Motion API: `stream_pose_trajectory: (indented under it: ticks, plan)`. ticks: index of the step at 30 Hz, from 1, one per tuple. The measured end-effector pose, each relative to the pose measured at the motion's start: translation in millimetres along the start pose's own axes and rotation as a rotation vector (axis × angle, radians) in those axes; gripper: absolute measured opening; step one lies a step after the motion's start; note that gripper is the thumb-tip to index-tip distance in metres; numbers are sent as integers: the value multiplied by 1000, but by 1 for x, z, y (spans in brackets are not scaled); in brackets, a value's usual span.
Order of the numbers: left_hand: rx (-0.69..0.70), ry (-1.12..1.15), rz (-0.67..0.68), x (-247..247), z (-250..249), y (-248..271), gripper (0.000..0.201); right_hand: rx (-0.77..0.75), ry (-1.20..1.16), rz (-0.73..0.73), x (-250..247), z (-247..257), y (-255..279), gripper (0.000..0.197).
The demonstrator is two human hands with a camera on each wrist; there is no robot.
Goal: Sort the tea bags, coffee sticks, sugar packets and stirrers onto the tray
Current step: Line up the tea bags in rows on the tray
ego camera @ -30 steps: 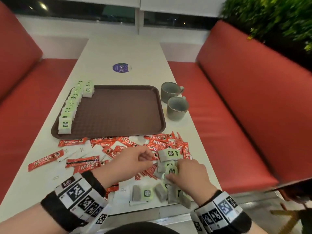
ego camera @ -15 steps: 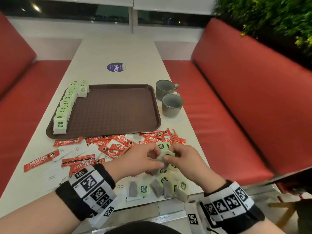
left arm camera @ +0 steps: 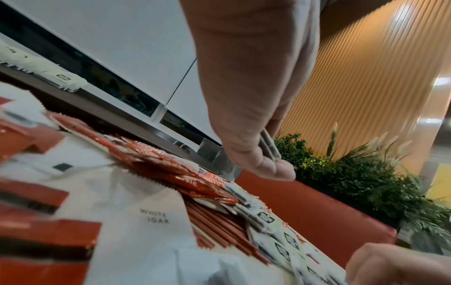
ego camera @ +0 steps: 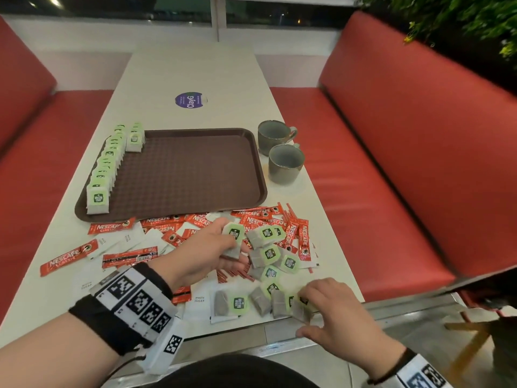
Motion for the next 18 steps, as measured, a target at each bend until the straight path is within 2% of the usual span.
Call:
stream_pose_trajectory:
  ticks: [3, 7, 9, 14, 16, 18]
  plan:
    - [-22, 1, 19, 6, 1, -3, 28, -9, 62, -29, 8, -1, -1, 37]
    - [-49, -23, 42, 13, 5, -9, 26, 3, 22, -123, 6, -4, -6, 17]
    - [-55, -18, 47, 15, 6, -12, 27, 26, -15, -172, 5, -9, -8, 14]
    - [-50, 11, 55, 20, 4, -17, 13, 122, -203, -366, -6, -24, -10, 15]
    - [-47, 42, 63, 22, 2, -17, 17, 115, -241, -476, -19, -25, -10, 18]
    - [-51, 65, 89, 27, 0, -18, 29, 92, -237, -599, -35, -24, -13, 22]
Point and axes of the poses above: each hand's wrist, its own y-axis away from the middle knuckle, its own x-axis out of the palm, z = x × y, the point moved 7 cm from there along -y, towards the middle knuckle, and after that the axes turned 9 degrees about y, right-handed, at the moved point
